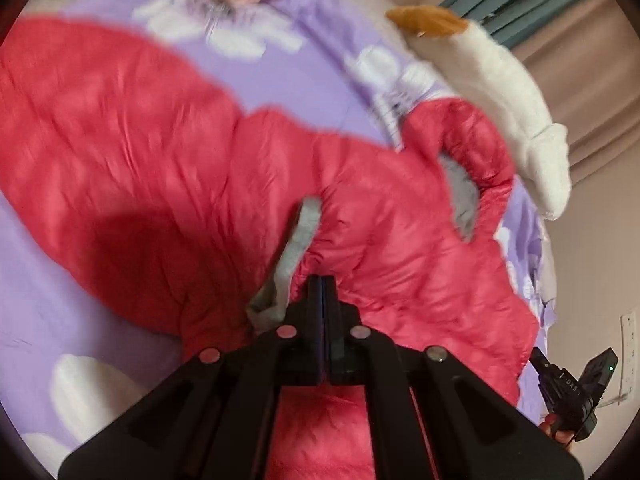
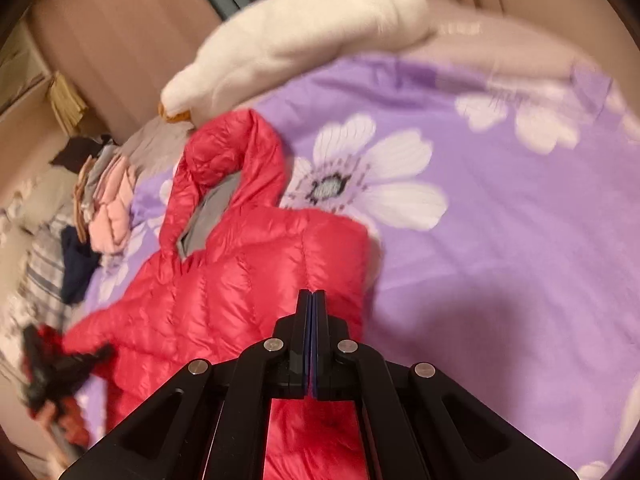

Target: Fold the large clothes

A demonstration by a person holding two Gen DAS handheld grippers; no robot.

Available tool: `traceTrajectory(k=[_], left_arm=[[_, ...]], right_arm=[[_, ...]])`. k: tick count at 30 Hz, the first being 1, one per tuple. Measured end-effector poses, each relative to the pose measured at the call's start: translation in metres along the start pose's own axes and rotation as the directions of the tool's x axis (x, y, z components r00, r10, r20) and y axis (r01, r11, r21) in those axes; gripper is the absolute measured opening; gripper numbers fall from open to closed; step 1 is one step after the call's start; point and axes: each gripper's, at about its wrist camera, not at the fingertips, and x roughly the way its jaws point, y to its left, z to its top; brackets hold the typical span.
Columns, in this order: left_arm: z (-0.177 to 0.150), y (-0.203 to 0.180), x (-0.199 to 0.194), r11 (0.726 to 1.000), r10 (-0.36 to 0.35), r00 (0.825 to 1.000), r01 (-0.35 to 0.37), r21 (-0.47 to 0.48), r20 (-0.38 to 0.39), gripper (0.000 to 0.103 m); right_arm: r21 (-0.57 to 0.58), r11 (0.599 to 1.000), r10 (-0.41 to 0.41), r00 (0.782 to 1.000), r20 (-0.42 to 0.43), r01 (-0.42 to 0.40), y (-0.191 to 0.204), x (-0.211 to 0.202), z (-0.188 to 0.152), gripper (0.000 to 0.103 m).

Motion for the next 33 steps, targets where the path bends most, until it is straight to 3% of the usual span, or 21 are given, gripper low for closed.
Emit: traceTrajectory(k=[3, 6, 12, 16, 22, 25, 28, 31, 33], left_arm=[[-0.002, 0.005, 0.006, 1.000, -0.021, 1.000, 0.021, -0.001, 0.017, 0.004], [0.001, 0.005, 0.008, 1.000, -0.019, 1.000, 0.018, 0.011, 0.013, 0.004], [-0.004, -0.004, 0.007, 0.993, 0.051, 0.996, -0.059, 0.103, 0.078, 0.004], [0.000, 0.001, 0.000, 0.996, 0.020, 0.996, -0.028, 0.087, 0.090, 0.004], [0.001, -0.008, -0.030, 0.986, 0.121, 0.980, -0.137, 0.092, 0.157, 0.004], [0.000, -0.019, -0.051, 0.969, 0.169, 0.960, -0.203, 0.139, 0.223, 0.003], [-0.001, -0.018, -0.070, 0.975, 0.149, 0.957, -0.185, 0.126, 0.248, 0.004], [0.004, -0.009, -0.086, 0.984, 0.140, 0.949, -0.164, 0.065, 0.281, 0.004], [0.012, 0.005, -0.092, 0.988, 0.149, 0.952, -0.153, -0.006, 0.268, 0.021]], right_arm=[[-0.058, 0.996, -0.075, 0.996, -0.044, 0.072, 0.004, 0.029, -0.008, 0.000], [-0.015, 0.998, -0.058, 0.997, -0.058, 0.057, -0.005, 0.043, -0.015, 0.000], [-0.031, 0.998, -0.055, 0.997, -0.058, 0.053, -0.006, 0.045, -0.016, 0.000], [-0.087, 0.989, -0.124, 0.992, -0.022, 0.121, 0.006, 0.042, -0.020, 0.000], [-0.077, 0.987, -0.139, 0.990, 0.003, 0.139, 0.009, 0.027, -0.025, 0.000], [-0.104, 0.985, -0.136, 0.991, 0.002, 0.135, 0.013, 0.010, -0.029, 0.000], [-0.071, 0.993, -0.093, 0.996, 0.018, 0.094, 0.015, -0.009, -0.028, 0.000], [-0.044, 0.999, 0.027, 0.999, 0.032, -0.025, 0.021, -0.029, -0.031, 0.000], [-0.088, 0.991, 0.098, 0.995, 0.014, -0.096, 0.033, -0.039, -0.036, 0.000]])
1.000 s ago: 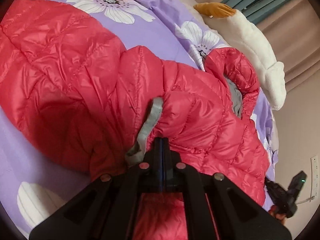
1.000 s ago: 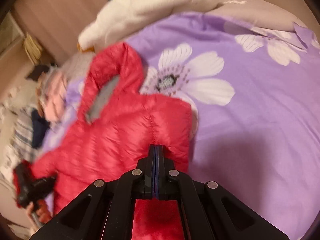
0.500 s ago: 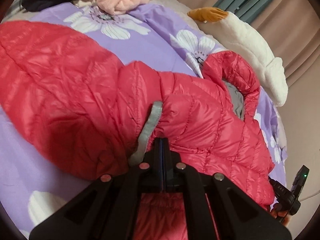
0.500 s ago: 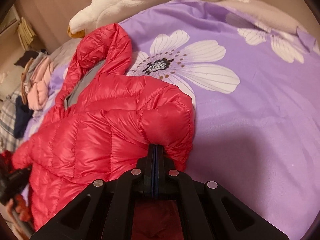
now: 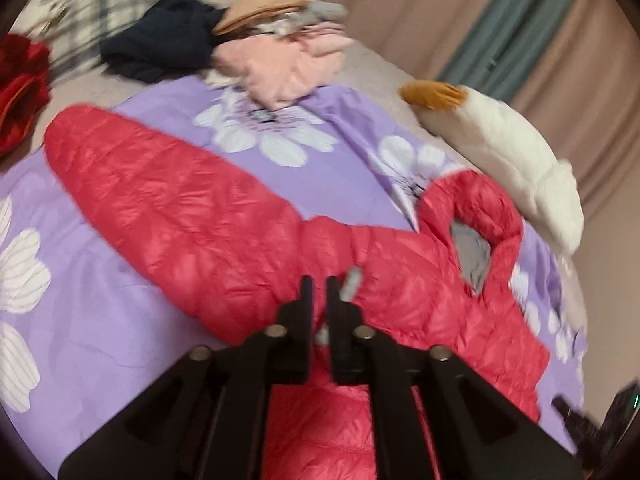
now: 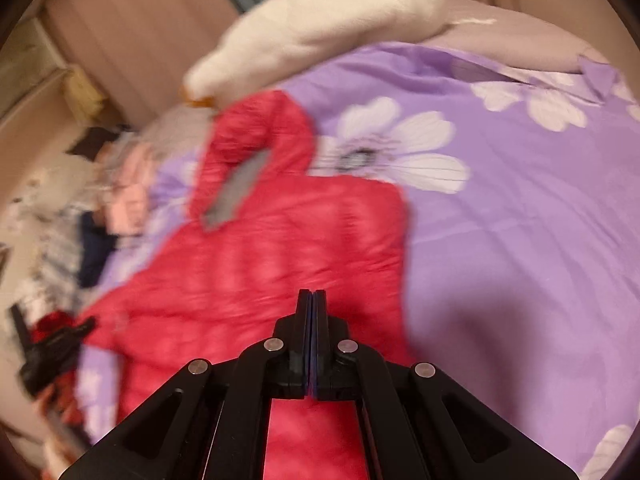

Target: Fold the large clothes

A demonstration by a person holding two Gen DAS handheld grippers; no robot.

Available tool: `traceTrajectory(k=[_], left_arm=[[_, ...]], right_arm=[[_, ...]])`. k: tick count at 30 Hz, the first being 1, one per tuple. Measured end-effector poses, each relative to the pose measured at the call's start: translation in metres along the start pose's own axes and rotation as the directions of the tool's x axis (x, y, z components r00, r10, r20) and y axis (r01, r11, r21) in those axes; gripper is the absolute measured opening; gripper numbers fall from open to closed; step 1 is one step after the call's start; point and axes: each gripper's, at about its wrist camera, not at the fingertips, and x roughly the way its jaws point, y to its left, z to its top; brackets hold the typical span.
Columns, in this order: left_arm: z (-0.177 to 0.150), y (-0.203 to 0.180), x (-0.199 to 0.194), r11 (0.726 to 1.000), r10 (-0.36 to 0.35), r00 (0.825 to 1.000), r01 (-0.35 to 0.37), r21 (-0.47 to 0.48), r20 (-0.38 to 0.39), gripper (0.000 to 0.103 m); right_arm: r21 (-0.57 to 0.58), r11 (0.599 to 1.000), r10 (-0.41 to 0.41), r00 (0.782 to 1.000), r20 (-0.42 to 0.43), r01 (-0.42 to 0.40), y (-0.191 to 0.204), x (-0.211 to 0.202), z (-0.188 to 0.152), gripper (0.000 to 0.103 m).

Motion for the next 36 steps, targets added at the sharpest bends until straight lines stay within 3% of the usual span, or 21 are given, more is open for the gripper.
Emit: traceTrajectory(k=[2, 7, 9, 12, 14, 15, 17, 19, 21, 23, 25, 26, 27, 29, 32, 33, 36], left_arm=[[0.006, 0.014, -0.003, 0.999, -0.006, 1.000, 0.007, -0.046, 0.005, 0.039], [0.030, 0.078, -0.021, 0.986, 0.020, 0.997, -0.008, -0.168, 0.071, 0.053], [0.039, 0.106, -0.025, 0.974, 0.006, 0.995, 0.016, -0.227, 0.096, 0.073], [0.047, 0.151, -0.021, 0.930, -0.060, 0.991, 0.100, -0.354, 0.122, 0.078], [0.047, 0.181, -0.013, 0.875, -0.107, 0.983, 0.163, -0.456, 0.147, 0.080], [0.049, 0.190, -0.009, 0.857, -0.130, 0.980, 0.187, -0.481, 0.149, 0.082], [0.051, 0.208, 0.004, 0.819, -0.141, 0.982, 0.189, -0.542, 0.128, 0.082], [0.050, 0.226, 0.021, 0.791, -0.163, 0.981, 0.192, -0.580, 0.103, 0.080], [0.055, 0.225, 0.023, 0.794, -0.206, 0.967, 0.256, -0.551, 0.153, 0.079], [0.065, 0.222, 0.033, 0.786, -0.273, 0.951, 0.309, -0.536, 0.148, 0.079], [0.076, 0.212, 0.047, 0.803, -0.314, 0.944, 0.323, -0.502, 0.104, 0.068], [0.079, 0.206, 0.053, 0.823, -0.300, 0.950, 0.303, -0.480, 0.086, 0.047], [0.080, 0.200, 0.059, 0.843, -0.262, 0.963, 0.263, -0.470, 0.070, 0.031], [0.076, 0.196, 0.067, 0.859, -0.179, 0.981, 0.190, -0.475, 0.070, 0.018], [0.076, 0.169, 0.054, 0.929, -0.025, 0.997, 0.050, -0.367, 0.071, 0.011], [0.080, 0.149, 0.043, 0.960, 0.059, 0.995, -0.033, -0.278, 0.083, 0.009], [0.083, 0.105, 0.014, 0.986, 0.142, 0.972, -0.122, -0.115, 0.187, 0.009]], right_arm=[[-0.071, 0.997, -0.010, 1.000, -0.012, 0.009, 0.015, -0.006, -0.005, 0.000], [-0.230, 0.973, -0.034, 0.999, -0.035, 0.025, 0.035, -0.015, -0.025, 0.000], [-0.243, 0.969, -0.053, 0.998, -0.029, 0.045, 0.033, -0.017, -0.032, 0.000], [-0.233, 0.966, -0.115, 0.993, -0.002, 0.112, 0.026, -0.020, -0.039, 0.000], [-0.231, 0.968, -0.103, 0.995, 0.009, 0.102, 0.022, -0.021, -0.044, 0.001], [-0.231, 0.970, -0.081, 0.997, 0.007, 0.080, 0.019, -0.021, -0.047, 0.010], [-0.237, 0.970, -0.058, 0.998, 0.014, 0.059, 0.014, -0.021, -0.050, 0.052], [-0.230, 0.967, -0.097, 0.994, 0.053, 0.106, 0.008, -0.021, -0.050, 0.054], [-0.220, 0.963, -0.139, 0.987, 0.078, 0.153, 0.002, -0.021, -0.049, 0.054], [-0.214, 0.962, -0.151, 0.984, 0.090, 0.168, -0.003, -0.021, -0.049, 0.054], [-0.199, 0.964, -0.156, 0.983, 0.100, 0.174, -0.009, -0.024, -0.052, 0.054], [-0.191, 0.965, -0.162, 0.981, 0.105, 0.180, -0.011, -0.026, -0.053, 0.054], [-0.180, 0.965, -0.171, 0.979, 0.111, 0.189, -0.015, -0.028, -0.055, 0.054], [-0.166, 0.963, -0.193, 0.974, 0.119, 0.211, -0.021, -0.032, -0.057, 0.054], [-0.139, 0.959, -0.231, 0.966, 0.120, 0.247, -0.033, -0.039, -0.058, 0.054], [-0.131, 0.958, -0.239, 0.964, 0.116, 0.254, -0.036, -0.042, -0.059, 0.054], [-0.115, 0.957, -0.249, 0.959, 0.135, 0.265, -0.041, -0.056, -0.062, 0.054]])
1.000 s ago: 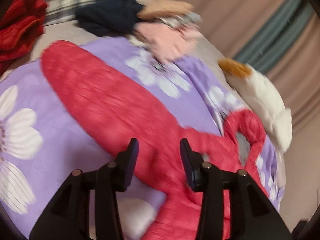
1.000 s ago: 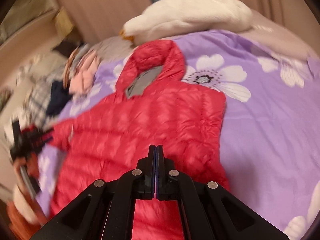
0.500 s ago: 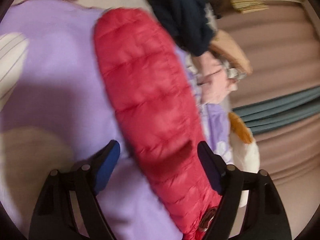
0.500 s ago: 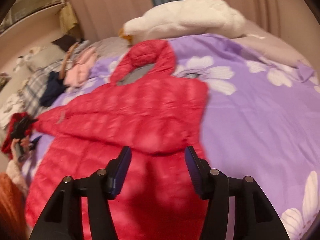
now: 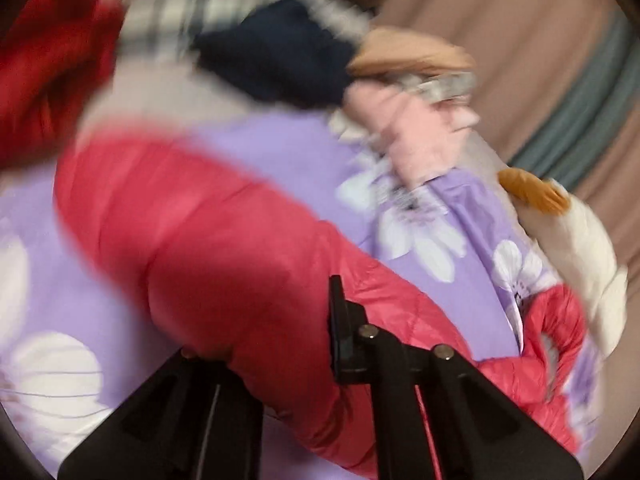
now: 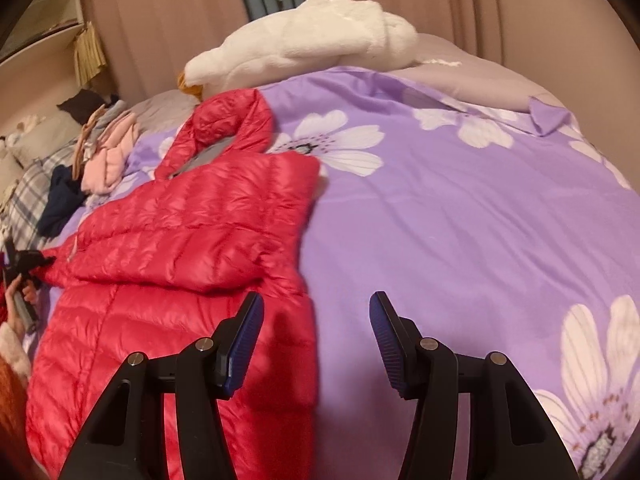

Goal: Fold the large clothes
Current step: 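Grasp the other red sleeve with the left tool, then fold the held sleeve across the jacket body with the left tool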

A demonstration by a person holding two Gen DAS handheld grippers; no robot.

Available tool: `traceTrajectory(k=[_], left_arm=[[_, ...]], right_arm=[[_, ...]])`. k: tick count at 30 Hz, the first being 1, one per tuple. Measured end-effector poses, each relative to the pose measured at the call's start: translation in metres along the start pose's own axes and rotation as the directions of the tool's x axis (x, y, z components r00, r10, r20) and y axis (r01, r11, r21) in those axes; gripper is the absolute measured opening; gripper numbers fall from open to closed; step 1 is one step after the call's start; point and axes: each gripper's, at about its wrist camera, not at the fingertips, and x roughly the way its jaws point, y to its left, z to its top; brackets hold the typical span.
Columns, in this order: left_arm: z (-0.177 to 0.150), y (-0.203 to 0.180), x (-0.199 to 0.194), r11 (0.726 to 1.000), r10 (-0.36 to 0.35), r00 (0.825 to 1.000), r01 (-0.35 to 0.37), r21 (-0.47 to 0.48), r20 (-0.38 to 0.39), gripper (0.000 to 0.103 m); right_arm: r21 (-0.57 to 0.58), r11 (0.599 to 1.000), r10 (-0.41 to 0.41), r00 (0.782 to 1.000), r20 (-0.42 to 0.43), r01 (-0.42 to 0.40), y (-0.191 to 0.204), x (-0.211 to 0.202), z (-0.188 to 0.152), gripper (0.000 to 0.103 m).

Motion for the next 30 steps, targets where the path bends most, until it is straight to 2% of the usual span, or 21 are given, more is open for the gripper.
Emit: traceTrajectory(k=[2, 3, 5, 7, 9, 10, 11, 12, 13, 14, 16, 17, 18, 19, 20, 22, 24, 26, 27, 28, 30], left_arm=[[0.000, -0.033, -0.022, 0.995, -0.003, 0.999, -0.002, 0.099, 0.054, 0.009], [-0.004, -0.062, -0.038, 0.980, 0.003, 0.995, -0.022, 0.196, 0.095, 0.009], [-0.021, -0.097, -0.058, 0.936, 0.023, 0.989, -0.073, 0.343, 0.147, 0.009], [-0.047, -0.142, -0.072, 0.841, 0.037, 0.978, -0.142, 0.522, 0.207, 0.010], [-0.084, -0.190, -0.078, 0.723, 0.008, 0.976, -0.155, 0.674, 0.217, 0.010], [-0.096, -0.200, -0.082, 0.694, -0.006, 0.980, -0.141, 0.706, 0.201, 0.010], [-0.118, -0.220, -0.084, 0.650, -0.037, 0.987, -0.097, 0.754, 0.159, 0.010], [-0.133, -0.230, -0.087, 0.628, -0.059, 0.991, -0.060, 0.776, 0.124, 0.011], [-0.155, -0.243, -0.087, 0.590, -0.076, 0.995, -0.009, 0.807, 0.066, 0.013], [-0.178, -0.253, -0.084, 0.539, -0.074, 0.997, 0.030, 0.841, 0.011, 0.015], [-0.220, -0.265, -0.070, 0.422, -0.020, 0.996, 0.084, 0.903, -0.083, 0.026], [-0.231, -0.266, -0.061, 0.388, 0.013, 0.996, 0.081, 0.918, -0.093, 0.038], [-0.247, -0.265, -0.054, 0.347, 0.051, 0.997, 0.032, 0.937, -0.053, 0.040], [-0.255, -0.263, -0.055, 0.327, 0.038, 0.999, -0.006, 0.945, -0.007, 0.041], [-0.256, -0.261, -0.057, 0.325, 0.030, 0.999, -0.023, 0.946, 0.014, 0.044], [-0.252, -0.257, -0.064, 0.334, 0.033, 0.999, -0.014, 0.942, 0.003, 0.048], [-0.239, -0.254, -0.068, 0.380, 0.036, 0.998, 0.034, 0.924, -0.052, 0.056], [-0.226, -0.257, -0.066, 0.446, 0.031, 0.995, 0.076, 0.892, -0.100, 0.062], [-0.221, -0.253, -0.070, 0.471, 0.022, 0.993, 0.093, 0.877, -0.117, 0.062], [-0.223, -0.252, -0.072, 0.473, 0.017, 0.992, 0.100, 0.875, -0.122, 0.062], [-0.224, -0.250, -0.082, 0.446, 0.021, 0.995, 0.078, 0.892, -0.097, 0.063]], right_arm=[[0.018, 1.000, 0.007, 1.000, 0.029, -0.008, -0.003, -0.010, 0.000, 0.054], [0.023, 1.000, 0.018, 0.999, 0.042, -0.019, -0.004, -0.015, 0.001, 0.054], [0.028, 0.999, 0.031, 0.998, 0.047, -0.033, -0.005, -0.017, 0.003, 0.054], [0.036, 0.999, 0.031, 0.999, 0.037, -0.032, -0.005, -0.013, 0.005, 0.054], [0.050, 0.997, 0.057, 0.998, 0.037, -0.059, -0.005, -0.009, 0.007, 0.054], [0.060, 0.996, 0.067, 0.997, 0.036, -0.069, -0.005, -0.007, 0.008, 0.054], [0.081, 0.994, 0.076, 0.996, 0.034, -0.079, -0.008, -0.004, 0.008, 0.054], [0.096, 0.992, 0.081, 0.996, 0.033, -0.084, -0.009, -0.002, 0.008, 0.054], [0.118, 0.989, 0.089, 0.996, 0.027, -0.092, -0.011, 0.001, 0.008, 0.054], [0.145, 0.984, 0.099, 0.995, 0.014, -0.100, -0.014, 0.006, 0.007, 0.054], [0.160, 0.981, 0.116, 0.993, -0.007, -0.113, -0.015, 0.011, 0.006, 0.054], [0.163, 0.980, 0.122, 0.992, -0.012, -0.118, -0.016, 0.012, 0.005, 0.054], [0.168, 0.979, 0.122, 0.992, -0.021, -0.116, -0.016, 0.012, 0.004, 0.054], [0.173, 0.978, 0.122, 0.992, -0.023, -0.117, -0.018, 0.011, 0.003, 0.054], [0.178, 0.976, 0.129, 0.991, -0.021, -0.123, -0.019, 0.009, 0.002, 0.055], [0.185, 0.974, 0.139, 0.990, -0.019, -0.134, -0.023, 0.007, 0.000, 0.055], [0.193, 0.974, 0.125, 0.992, -0.025, -0.118, -0.024, 0.006, 0.000, 0.055], [0.204, 0.971, 0.133, 0.990, -0.036, -0.123, -0.024, 0.008, 0.001, 0.055], [0.209, 0.968, 0.151, 0.988, -0.039, -0.140, -0.022, 0.009, 0.001, 0.055], [0.215, 0.964, 0.167, 0.985, -0.040, -0.155, -0.020, 0.010, 0.001, 0.055], [0.230, 0.956, 0.195, 0.980, -0.040, -0.181, -0.016, 0.011, 0.002, 0.055]])
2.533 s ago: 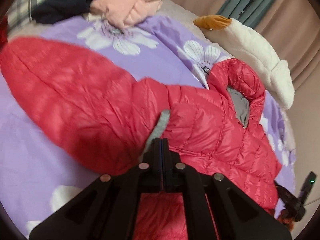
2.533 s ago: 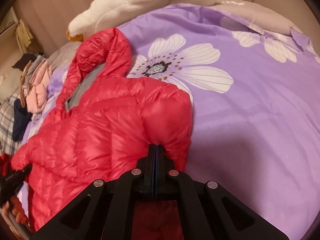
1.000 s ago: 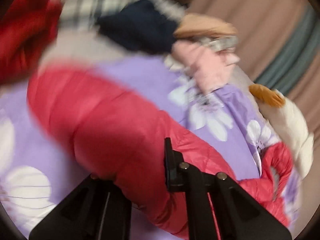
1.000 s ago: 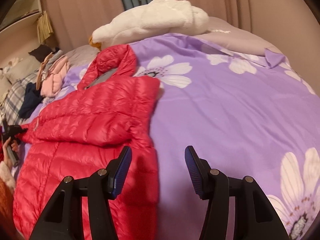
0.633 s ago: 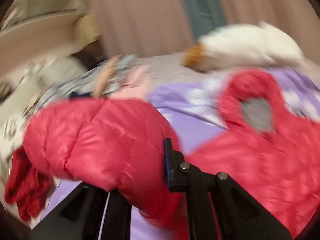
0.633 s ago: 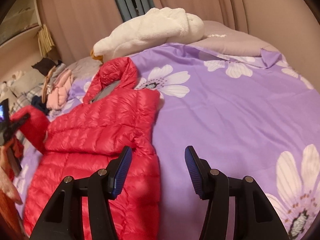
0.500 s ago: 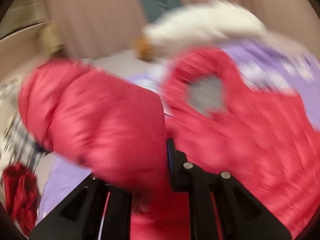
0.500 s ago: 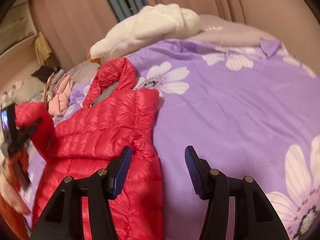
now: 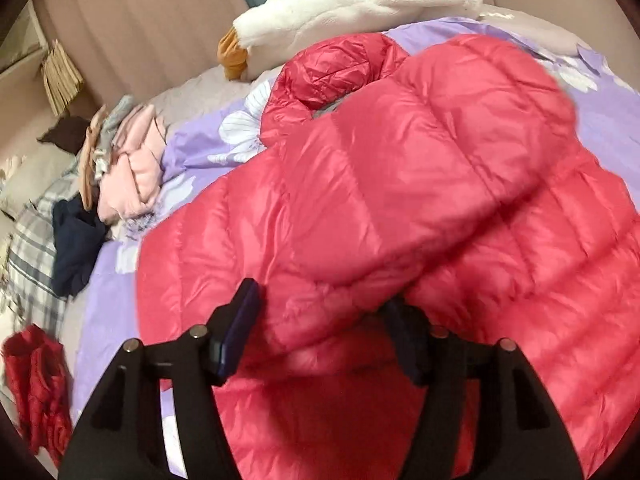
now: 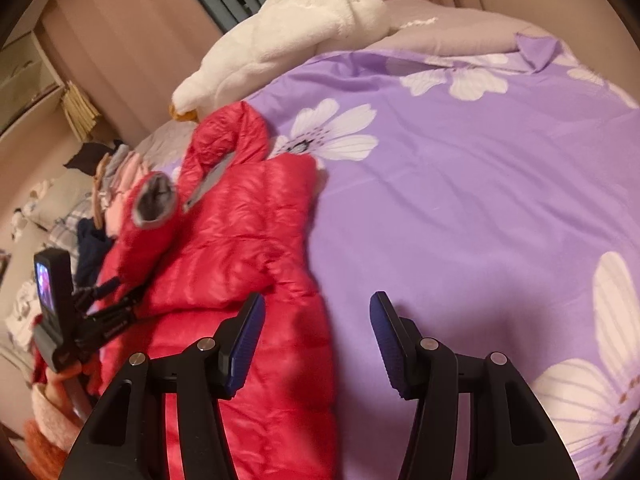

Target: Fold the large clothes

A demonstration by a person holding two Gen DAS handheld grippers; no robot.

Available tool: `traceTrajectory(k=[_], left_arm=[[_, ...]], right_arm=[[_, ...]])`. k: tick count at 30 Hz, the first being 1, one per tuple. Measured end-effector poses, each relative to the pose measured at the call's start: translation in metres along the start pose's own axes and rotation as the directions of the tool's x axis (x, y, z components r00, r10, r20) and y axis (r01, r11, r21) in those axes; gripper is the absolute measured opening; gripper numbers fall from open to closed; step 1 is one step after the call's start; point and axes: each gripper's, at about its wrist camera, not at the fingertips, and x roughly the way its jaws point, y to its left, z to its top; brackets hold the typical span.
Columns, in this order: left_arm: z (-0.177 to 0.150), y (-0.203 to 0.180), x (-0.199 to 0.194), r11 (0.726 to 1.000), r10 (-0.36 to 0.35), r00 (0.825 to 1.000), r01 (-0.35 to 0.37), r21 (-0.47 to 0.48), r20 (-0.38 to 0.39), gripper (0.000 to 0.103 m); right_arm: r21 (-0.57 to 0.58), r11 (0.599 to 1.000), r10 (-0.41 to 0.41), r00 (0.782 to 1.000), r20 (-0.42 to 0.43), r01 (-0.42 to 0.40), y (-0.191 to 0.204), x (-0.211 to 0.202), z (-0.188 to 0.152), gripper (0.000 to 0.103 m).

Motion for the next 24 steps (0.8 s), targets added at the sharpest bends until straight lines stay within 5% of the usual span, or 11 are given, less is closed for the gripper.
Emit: traceTrajectory(k=[2, 7, 10, 11, 12, 14, 15, 20, 24], left_arm=[[-0.008, -0.004, -0.007, 1.000, 0.025, 1.000, -0.025, -0.006, 0.005, 0.063], [-0.018, 0.024, -0.029, 0.978, -0.114, 0.993, 0.118, -0.174, 0.033, 0.063], [-0.025, 0.055, -0.038, 0.919, -0.203, 0.977, 0.212, -0.331, 0.064, 0.062], [-0.032, 0.068, -0.039, 0.868, -0.262, 0.961, 0.276, -0.413, 0.091, 0.064], [-0.040, 0.084, -0.033, 0.783, -0.354, 0.928, 0.363, -0.505, 0.118, 0.065], [-0.054, 0.108, -0.011, 0.583, -0.537, 0.829, 0.497, -0.642, 0.154, 0.063], [-0.058, 0.112, -0.004, 0.540, -0.567, 0.809, 0.504, -0.675, 0.151, 0.063], [-0.071, 0.130, 0.031, 0.432, -0.597, 0.784, 0.494, -0.755, 0.171, 0.062], [-0.072, 0.125, 0.054, 0.342, -0.660, 0.729, 0.507, -0.791, 0.182, 0.062]], right_arm=[[0.001, 1.000, 0.007, 1.000, -0.004, -0.007, 0.010, 0.001, 0.001, 0.055], [-0.068, 0.997, 0.043, 0.999, 0.016, -0.042, 0.047, -0.002, 0.009, 0.069], [-0.067, 0.991, 0.115, 0.993, 0.016, -0.114, 0.068, 0.004, 0.019, 0.081], [-0.058, 0.988, 0.143, 0.990, 0.008, -0.142, 0.075, 0.009, 0.021, 0.087], [-0.050, 0.985, 0.167, 0.986, -0.010, -0.168, 0.082, 0.016, 0.024, 0.088], [-0.046, 0.979, 0.196, 0.980, -0.044, -0.198, 0.094, 0.033, 0.028, 0.089], [-0.039, 0.977, 0.209, 0.976, -0.057, -0.211, 0.100, 0.044, 0.030, 0.089], [0.057, 0.960, 0.277, 0.956, -0.101, -0.273, 0.118, 0.084, 0.042, 0.089], [0.087, 0.956, 0.290, 0.949, -0.124, -0.281, 0.130, 0.118, 0.048, 0.089]])
